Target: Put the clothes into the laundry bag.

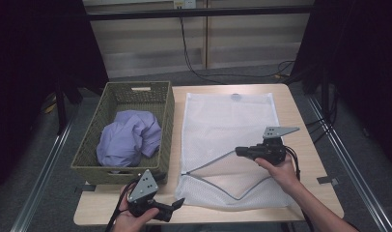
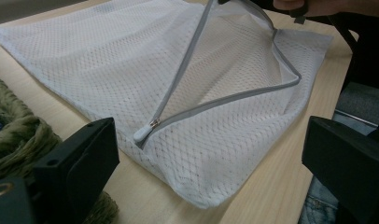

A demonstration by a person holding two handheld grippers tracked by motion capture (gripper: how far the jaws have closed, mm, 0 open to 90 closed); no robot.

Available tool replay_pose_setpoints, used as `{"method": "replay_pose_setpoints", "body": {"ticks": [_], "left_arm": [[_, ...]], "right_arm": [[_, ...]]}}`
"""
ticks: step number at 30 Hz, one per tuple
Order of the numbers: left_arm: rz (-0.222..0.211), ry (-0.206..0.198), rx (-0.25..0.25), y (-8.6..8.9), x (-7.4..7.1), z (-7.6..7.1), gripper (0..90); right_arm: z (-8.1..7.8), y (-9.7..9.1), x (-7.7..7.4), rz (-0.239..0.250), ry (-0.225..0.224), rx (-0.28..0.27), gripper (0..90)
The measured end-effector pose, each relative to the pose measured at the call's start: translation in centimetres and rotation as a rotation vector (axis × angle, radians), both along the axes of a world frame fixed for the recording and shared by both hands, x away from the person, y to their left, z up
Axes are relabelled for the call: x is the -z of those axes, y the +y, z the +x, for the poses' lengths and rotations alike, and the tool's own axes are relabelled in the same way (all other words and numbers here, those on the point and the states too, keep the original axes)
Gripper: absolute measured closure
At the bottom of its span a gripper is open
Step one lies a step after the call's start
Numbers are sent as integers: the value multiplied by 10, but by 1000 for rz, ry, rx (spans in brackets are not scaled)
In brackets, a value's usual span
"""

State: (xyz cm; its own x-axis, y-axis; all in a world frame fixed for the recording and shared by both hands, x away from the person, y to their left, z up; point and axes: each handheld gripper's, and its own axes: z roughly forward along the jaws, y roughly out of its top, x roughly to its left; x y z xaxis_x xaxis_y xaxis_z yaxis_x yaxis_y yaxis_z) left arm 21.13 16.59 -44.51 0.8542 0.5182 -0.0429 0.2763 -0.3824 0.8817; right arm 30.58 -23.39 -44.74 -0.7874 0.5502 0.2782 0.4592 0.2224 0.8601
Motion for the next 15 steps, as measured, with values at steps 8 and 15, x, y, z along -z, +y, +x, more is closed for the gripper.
{"method": "replay_pose_setpoints", "body": {"ticks": [8,15], "left_arm": [[-3,-3,2,2,0,0,36],[-8,2,-1,3,0,0,37]], "right_arm": [[5,-1,-9,36,-10,5,898],[11,0,-17,78,-3,11,900]]}}
